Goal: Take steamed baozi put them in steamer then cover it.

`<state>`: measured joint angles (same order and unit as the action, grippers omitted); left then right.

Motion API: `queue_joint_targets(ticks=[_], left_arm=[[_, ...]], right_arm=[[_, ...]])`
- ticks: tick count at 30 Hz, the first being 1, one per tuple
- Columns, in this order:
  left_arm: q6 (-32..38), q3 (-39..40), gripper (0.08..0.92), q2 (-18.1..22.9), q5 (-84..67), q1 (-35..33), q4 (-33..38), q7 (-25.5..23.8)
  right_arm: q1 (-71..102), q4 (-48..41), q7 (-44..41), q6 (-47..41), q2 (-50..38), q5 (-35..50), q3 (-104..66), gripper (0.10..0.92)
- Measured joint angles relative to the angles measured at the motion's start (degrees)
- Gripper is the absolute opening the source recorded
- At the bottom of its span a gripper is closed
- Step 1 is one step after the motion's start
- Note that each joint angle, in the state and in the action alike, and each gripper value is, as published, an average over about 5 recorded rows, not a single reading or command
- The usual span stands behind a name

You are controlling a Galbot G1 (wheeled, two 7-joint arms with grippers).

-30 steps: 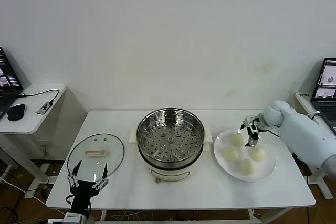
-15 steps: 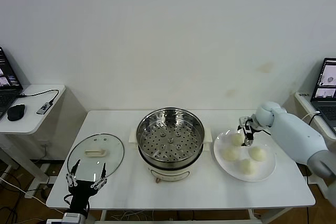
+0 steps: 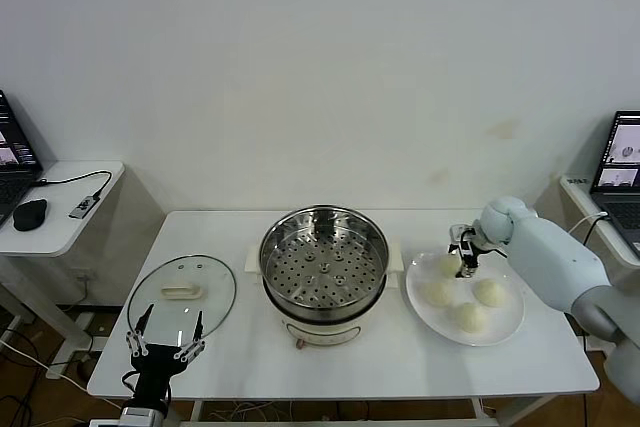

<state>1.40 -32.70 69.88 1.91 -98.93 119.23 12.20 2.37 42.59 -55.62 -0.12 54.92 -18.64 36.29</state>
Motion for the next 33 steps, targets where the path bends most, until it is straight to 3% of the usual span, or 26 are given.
queue_joint_targets(ticks=[17, 33], left_arm=[[0.1, 0.1, 0.823, -0.1, 0.1, -0.8, 0.8, -0.2], [-0.1, 1.3, 0.823, -1.4, -0.4, -0.3, 1.3, -0.8]], right_arm=[[-3.5, 6.4, -2.8, -1.2, -4.8, 4.8, 4.0, 0.543], [-22.8, 21.7, -3.5, -2.5, -11.8, 22.3, 19.6, 0.553]])
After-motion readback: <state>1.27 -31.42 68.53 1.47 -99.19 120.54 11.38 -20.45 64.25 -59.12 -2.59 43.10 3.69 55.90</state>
